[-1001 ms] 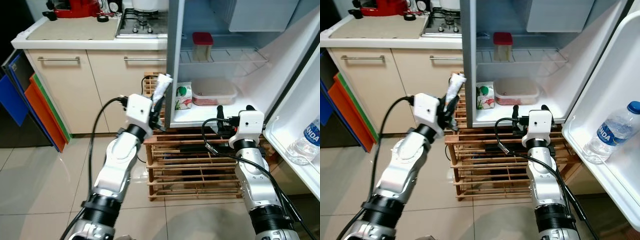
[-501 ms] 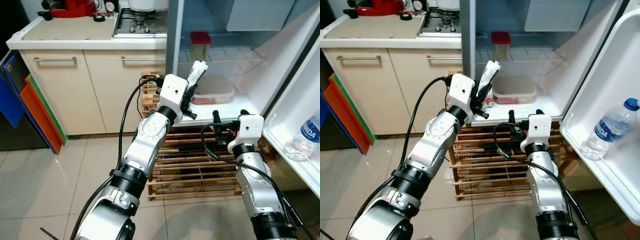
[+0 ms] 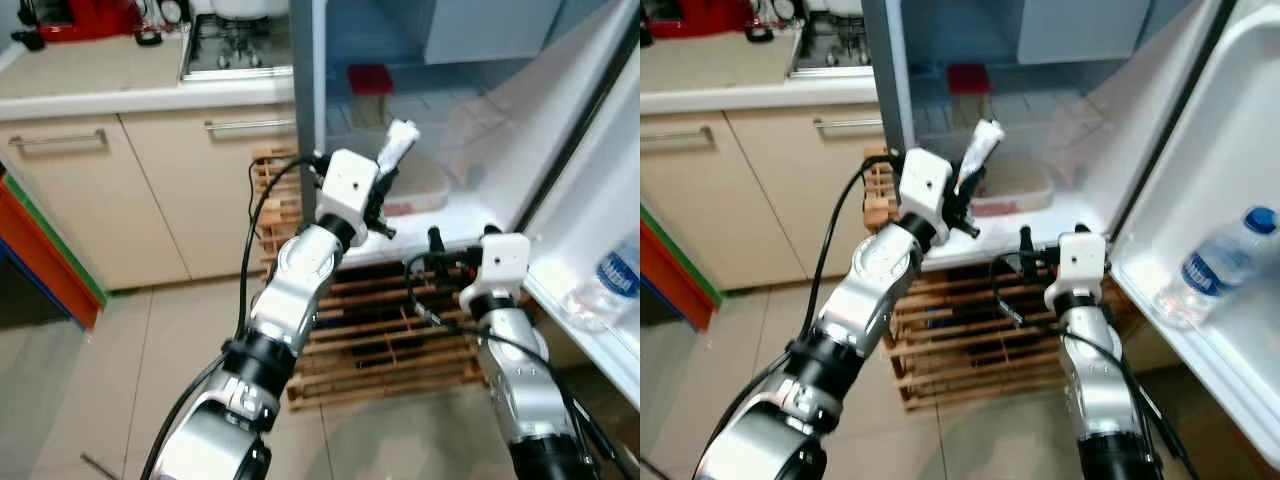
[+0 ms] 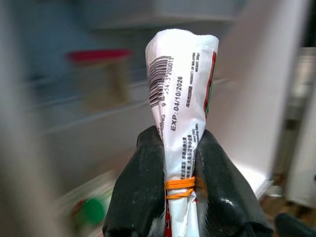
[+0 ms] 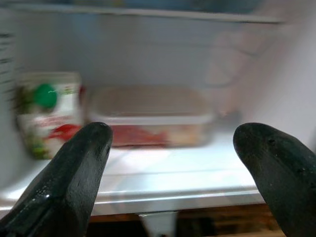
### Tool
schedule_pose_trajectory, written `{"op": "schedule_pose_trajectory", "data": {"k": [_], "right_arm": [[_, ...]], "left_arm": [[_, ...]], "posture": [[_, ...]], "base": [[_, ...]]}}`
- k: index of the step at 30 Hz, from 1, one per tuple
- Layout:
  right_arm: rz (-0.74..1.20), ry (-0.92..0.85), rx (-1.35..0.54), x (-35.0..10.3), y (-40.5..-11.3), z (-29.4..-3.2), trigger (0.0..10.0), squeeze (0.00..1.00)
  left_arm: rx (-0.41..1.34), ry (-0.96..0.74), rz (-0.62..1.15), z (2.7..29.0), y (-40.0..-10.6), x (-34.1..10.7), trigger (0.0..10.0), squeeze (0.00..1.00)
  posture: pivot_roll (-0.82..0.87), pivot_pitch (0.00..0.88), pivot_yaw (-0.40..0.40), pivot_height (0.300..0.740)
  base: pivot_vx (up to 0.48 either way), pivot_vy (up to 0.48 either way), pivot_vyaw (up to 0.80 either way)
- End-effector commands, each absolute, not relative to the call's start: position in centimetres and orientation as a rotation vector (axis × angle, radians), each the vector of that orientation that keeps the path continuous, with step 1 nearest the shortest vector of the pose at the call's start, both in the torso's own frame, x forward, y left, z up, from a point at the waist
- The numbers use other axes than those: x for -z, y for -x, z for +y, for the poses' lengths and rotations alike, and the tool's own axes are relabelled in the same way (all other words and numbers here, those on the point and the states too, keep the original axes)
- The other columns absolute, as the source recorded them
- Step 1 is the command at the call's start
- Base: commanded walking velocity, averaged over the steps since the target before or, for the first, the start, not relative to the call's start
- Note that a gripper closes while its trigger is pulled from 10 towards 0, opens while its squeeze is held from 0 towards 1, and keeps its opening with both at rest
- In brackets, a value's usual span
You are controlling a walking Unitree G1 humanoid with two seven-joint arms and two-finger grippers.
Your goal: Restocking fridge
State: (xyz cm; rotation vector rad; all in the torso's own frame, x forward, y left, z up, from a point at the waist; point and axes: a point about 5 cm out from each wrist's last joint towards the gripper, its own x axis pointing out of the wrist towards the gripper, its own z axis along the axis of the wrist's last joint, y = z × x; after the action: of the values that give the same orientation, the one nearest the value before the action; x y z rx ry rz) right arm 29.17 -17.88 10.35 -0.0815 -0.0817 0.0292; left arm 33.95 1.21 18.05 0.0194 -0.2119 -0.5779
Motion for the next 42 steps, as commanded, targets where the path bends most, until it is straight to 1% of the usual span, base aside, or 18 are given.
{"op": "schedule_pose_trajectory", "data": {"k": [1,12,15,21,25,33,36,42], "right_arm": [[-0.092,0.073,-0.041,-10.7,-29.2,-17.4,10.0,0.00],[-0.091,0.080,-0.037,-10.6,-29.1,-17.3,10.0,0.00],[-0.095,0.101,-0.028,-10.7,-29.1,-17.4,10.0,0.00],[-0.081,0.104,-0.024,-10.2,-28.5,-17.7,10.0,0.00],[-0.079,0.103,-0.024,-10.1,-28.3,-17.6,10.0,0.00],[-0.090,0.102,-0.032,-10.2,-28.3,-17.2,10.0,0.00],[-0.092,0.104,-0.031,-10.2,-28.3,-17.1,10.0,0.00],[-0.089,0.108,-0.034,-10.1,-28.2,-16.8,10.0,0.00]], "left_arm": [[0.574,-0.001,-0.232,0.7,-34.0,-18.7,10.0,0.00],[0.586,-0.017,-0.234,0.4,-33.9,-18.7,10.0,0.00],[0.584,-0.036,-0.238,0.6,-33.8,-18.4,10.0,0.00],[0.529,-0.026,-0.192,2.4,-33.9,-17.1,10.0,0.00],[0.522,-0.035,-0.185,2.7,-33.9,-16.8,10.0,0.00],[0.570,-0.086,-0.230,2.4,-33.7,-17.2,10.0,0.00],[0.590,-0.053,-0.234,2.2,-33.7,-17.6,10.0,0.00],[0.617,-0.073,-0.240,1.8,-33.4,-17.6,10.0,0.00]], "posture": [[-0.05,0.000,0.000,0.687],[-0.06,0.000,-0.002,0.640],[-0.06,0.000,-0.005,0.640],[-0.06,0.000,-0.007,0.640],[-0.06,0.000,-0.004,0.640],[-0.06,0.000,0.002,0.640],[-0.06,0.000,0.005,0.640],[-0.06,0.000,0.008,0.640]], "base": [[0.000,0.000,0.00],[0.000,0.000,0.00],[0.000,0.000,0.00],[0.000,0.000,0.00],[0.000,0.000,0.00],[0.471,0.000,0.00],[0.480,0.000,0.00],[0.480,0.000,0.00]]}}
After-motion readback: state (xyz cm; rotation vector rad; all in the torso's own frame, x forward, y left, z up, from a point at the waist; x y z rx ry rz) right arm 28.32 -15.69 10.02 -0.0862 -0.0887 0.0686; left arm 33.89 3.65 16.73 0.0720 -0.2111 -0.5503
